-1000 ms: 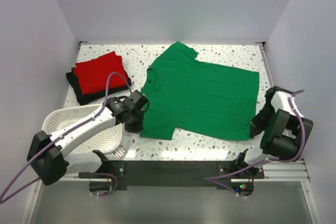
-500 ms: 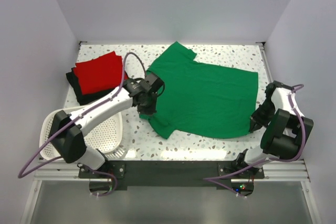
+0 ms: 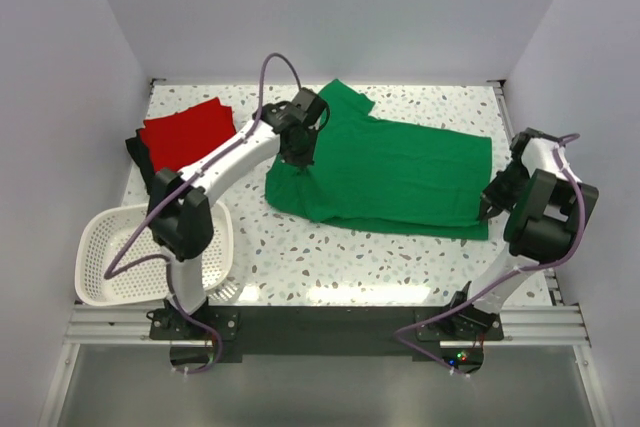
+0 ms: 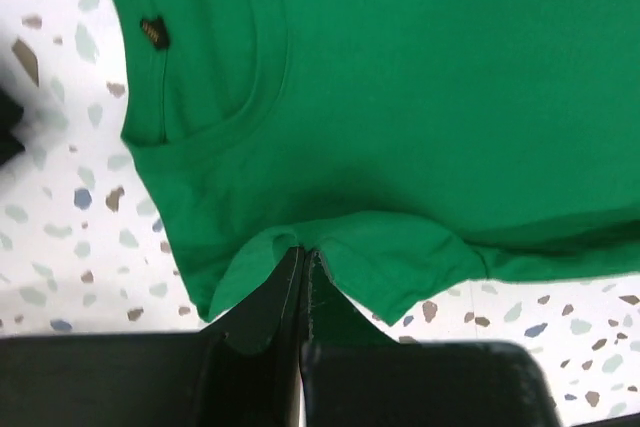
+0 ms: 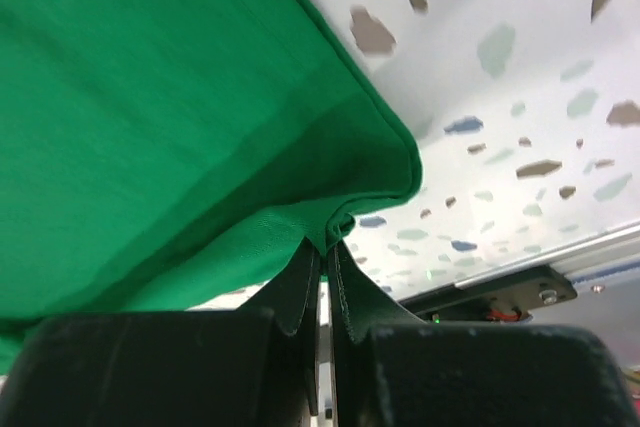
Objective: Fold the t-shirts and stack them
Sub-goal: Fold the tshirt
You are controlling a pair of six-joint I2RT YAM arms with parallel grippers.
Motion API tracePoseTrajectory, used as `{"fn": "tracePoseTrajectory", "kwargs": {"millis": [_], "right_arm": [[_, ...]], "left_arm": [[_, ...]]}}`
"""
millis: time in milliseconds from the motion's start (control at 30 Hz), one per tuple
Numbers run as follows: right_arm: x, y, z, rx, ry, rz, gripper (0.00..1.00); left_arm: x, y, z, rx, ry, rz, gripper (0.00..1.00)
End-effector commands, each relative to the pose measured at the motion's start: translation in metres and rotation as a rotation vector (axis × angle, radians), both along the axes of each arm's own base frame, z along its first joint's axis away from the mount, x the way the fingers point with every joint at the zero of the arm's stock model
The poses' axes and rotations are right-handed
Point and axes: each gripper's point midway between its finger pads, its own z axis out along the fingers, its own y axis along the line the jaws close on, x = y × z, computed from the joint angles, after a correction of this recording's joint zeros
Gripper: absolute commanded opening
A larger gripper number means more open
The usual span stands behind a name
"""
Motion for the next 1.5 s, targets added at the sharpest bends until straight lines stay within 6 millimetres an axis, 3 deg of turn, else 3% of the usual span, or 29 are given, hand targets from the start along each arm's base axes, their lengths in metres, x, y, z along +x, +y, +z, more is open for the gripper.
{"fn": "tracePoseTrajectory", "kwargs": {"millis": [0, 200, 367, 433, 600, 1167, 1467], "right_arm": [[0.033, -0.009, 0.008, -0.004, -0.079, 0.012, 0.00], [0.060, -0.017, 0.002, 0.011, -0.090, -0.005, 0.00], [0.074, -0.018, -0.003, 0.030, -0.098, -0.016, 0.00], [0.078, -0.018, -0.004, 0.033, -0.097, -0.015, 0.00], [0.084, -0.019, 0.001, 0.030, -0.114, -0.021, 0.00], [0.086, -0.026, 0.005, -0.006, -0.117, -0.039, 0.00], [0.088, -0.029, 0.004, -0.020, -0.114, -0.048, 0.00]], "left_arm": [[0.044, -0.012, 0.027, -0.018, -0.116, -0.058, 0.00], [0.086, -0.015, 0.033, -0.024, -0.146, -0.057, 0.00], [0.106, -0.022, 0.038, -0.049, -0.170, -0.085, 0.00], [0.112, -0.019, 0.034, -0.040, -0.166, -0.076, 0.00], [0.124, -0.014, 0.047, -0.062, -0.208, -0.053, 0.00], [0.123, 0.011, 0.047, -0.026, -0.204, 0.005, 0.00], [0.125, 0.015, 0.044, -0.028, -0.199, 0.014, 0.00]]}}
